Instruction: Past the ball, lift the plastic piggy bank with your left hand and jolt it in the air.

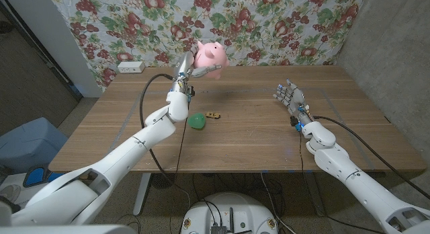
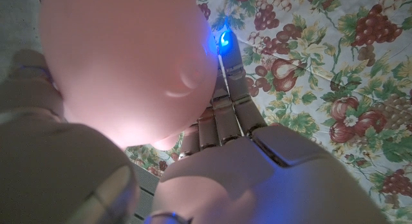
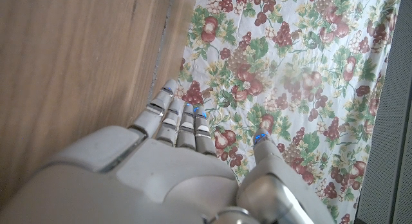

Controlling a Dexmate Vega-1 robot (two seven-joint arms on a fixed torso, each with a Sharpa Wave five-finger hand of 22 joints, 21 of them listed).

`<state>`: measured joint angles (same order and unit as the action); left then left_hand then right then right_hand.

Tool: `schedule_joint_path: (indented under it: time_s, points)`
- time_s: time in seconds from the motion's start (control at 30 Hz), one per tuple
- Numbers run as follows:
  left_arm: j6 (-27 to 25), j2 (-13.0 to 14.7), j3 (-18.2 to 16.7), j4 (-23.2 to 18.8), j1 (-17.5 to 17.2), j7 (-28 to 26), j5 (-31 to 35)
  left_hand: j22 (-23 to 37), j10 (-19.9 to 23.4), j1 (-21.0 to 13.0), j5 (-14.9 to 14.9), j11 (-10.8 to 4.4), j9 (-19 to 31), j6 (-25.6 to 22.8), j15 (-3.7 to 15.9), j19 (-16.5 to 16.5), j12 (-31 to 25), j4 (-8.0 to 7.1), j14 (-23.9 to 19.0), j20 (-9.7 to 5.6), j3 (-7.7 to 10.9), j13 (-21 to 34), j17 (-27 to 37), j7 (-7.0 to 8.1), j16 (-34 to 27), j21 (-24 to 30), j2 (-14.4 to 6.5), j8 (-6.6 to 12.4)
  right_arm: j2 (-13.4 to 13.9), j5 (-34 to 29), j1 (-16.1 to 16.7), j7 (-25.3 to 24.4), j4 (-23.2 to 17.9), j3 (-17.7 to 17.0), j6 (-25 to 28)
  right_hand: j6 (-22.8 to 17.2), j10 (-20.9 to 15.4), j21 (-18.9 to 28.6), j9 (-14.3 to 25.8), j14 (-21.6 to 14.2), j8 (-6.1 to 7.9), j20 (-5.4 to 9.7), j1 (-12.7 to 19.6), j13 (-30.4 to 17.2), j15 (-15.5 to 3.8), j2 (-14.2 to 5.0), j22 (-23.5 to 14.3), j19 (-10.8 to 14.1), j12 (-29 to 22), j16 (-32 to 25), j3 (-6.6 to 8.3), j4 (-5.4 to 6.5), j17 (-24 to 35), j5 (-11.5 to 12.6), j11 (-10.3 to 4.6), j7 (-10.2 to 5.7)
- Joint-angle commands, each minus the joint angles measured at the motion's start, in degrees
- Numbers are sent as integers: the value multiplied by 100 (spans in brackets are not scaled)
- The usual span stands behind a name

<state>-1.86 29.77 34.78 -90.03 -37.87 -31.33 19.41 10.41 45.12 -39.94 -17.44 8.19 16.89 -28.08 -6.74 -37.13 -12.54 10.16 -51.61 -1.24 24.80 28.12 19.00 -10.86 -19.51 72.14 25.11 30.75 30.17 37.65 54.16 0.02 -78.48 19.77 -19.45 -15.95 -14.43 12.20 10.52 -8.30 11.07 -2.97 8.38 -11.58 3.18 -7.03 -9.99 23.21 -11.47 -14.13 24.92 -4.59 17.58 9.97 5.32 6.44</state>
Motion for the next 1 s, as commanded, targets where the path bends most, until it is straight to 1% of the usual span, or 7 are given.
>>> schedule_joint_path:
  time_s: [0.03,0.2,0.7,1.0]
  points:
    - [-893,475,257,-621,216,1312,148,4,1894,-3101,-27,-1860,19,-2104,2053,243,-4,-4,-1722,-796,448,27,5,1300,-1,49,-2732,31,43,-4,77,-38,-100,-25,-13,-31,-21,-23,9,-54,2,-10,33,-11,5,-165,-12,64,-19,17,41,-14,-7,21,5,-37]
    - [-999,580,339,-696,299,1617,190,2,1881,-3103,-29,-1863,20,-2106,2054,253,4,-1,-1720,-794,452,26,6,1301,1,53,-2729,30,66,-11,111,-51,-156,-35,-15,-31,-24,-25,9,-55,1,-10,33,-11,7,-165,-12,65,-20,17,41,-14,-7,21,7,-38]
    - [-1065,664,342,-778,279,1759,192,0,1870,-3103,-31,-1859,26,-2096,2053,282,13,0,-1710,-785,467,31,16,1290,8,74,-2728,20,97,5,273,-149,-342,-70,-7,-42,-32,-28,9,-60,5,-9,29,-11,8,-166,-12,71,-24,15,40,-10,-6,21,9,-36]
    - [-863,663,389,-569,384,1820,186,-1,1873,-3108,-32,-1867,38,-2087,2052,300,12,0,-1704,-786,477,38,20,1294,14,86,-2732,18,106,-41,318,-187,-372,-74,-49,-41,-31,-30,9,-58,4,-7,26,-11,8,-167,-12,76,-23,15,40,-7,-5,20,-3,-38]
